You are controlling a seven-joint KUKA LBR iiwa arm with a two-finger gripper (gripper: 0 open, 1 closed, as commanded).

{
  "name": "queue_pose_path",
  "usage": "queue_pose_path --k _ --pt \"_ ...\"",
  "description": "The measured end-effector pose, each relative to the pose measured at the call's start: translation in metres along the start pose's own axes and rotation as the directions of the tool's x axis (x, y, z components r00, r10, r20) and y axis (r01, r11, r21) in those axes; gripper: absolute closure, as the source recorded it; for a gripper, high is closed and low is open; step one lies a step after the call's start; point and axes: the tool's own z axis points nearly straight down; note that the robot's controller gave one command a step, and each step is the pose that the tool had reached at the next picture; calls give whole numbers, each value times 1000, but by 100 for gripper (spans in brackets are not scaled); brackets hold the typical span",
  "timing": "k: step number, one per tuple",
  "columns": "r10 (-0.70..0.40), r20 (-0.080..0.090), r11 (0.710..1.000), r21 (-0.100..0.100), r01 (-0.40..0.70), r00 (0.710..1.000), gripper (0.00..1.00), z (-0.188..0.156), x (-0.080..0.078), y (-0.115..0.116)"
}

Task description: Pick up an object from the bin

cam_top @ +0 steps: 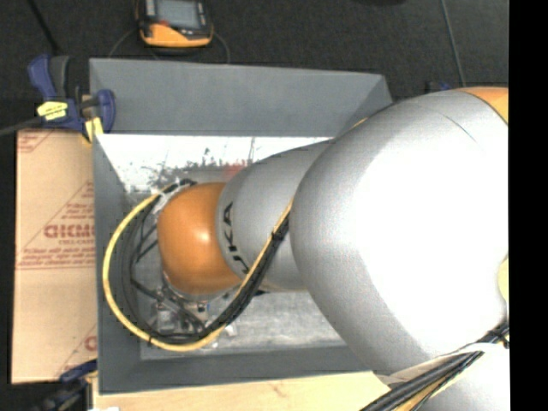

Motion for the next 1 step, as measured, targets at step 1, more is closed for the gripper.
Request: queue_pose_path --k 1 --pt "-35 10 999 -3 35 999 100 -141 -14 1"
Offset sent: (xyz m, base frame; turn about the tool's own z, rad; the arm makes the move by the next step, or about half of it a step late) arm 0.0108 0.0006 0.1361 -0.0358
